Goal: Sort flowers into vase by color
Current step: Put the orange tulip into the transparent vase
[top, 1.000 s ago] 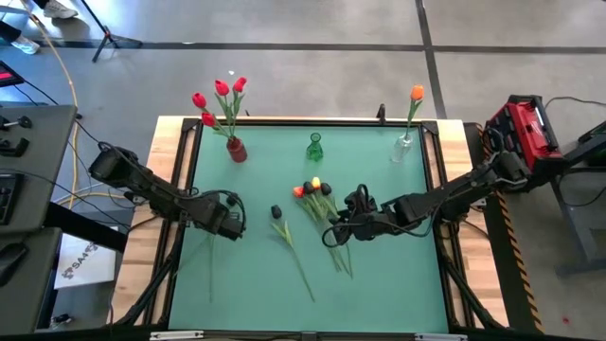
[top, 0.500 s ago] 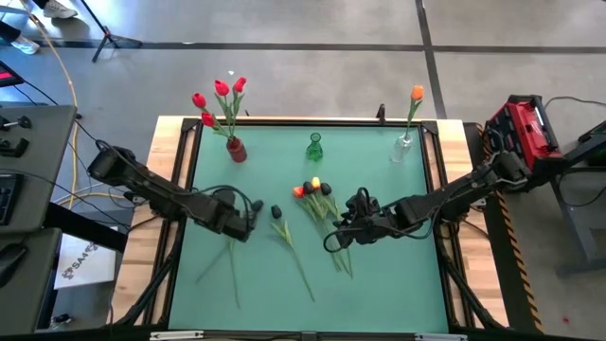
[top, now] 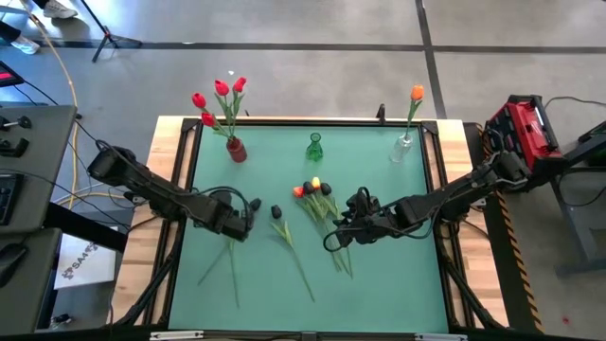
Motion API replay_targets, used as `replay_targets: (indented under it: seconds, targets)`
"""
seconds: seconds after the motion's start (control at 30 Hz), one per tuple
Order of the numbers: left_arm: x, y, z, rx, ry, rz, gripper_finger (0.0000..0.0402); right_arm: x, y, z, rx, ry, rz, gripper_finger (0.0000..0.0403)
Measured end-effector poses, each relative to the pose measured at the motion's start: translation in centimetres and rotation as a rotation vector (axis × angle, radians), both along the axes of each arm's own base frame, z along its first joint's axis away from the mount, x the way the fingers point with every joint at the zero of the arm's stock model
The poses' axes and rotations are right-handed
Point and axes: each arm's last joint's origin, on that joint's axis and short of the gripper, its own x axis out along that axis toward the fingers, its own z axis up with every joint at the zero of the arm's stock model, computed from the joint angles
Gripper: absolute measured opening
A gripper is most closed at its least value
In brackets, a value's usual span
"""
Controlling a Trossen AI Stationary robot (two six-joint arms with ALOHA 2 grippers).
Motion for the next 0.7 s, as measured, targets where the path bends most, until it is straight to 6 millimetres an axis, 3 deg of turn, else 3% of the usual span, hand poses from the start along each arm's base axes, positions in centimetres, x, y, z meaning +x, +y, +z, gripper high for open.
replay_targets:
  seconds: [0.17, 0.33, 0.7]
  targets:
    - [-0.9, 0.2, -1.4, -0.033, 0.02, 0.062, 0.0096, 0.0, 0.0, 0.0, -0.001, 0.003, 0.0, 0.0181]
    - [-1.1, 0.3, -1.5, -0.025, 0.03, 0.068, 0.0098, -0.1, 0.0, 0.0, -0.002, 0.008, 0.0, 0.0181]
    - [-0.9, 0.4, -1.6, 0.02, 0.017, 0.002, 0.0031, -0.2, -0.1, -0.2, -0.008, 0.031, 0.011, 0.0181]
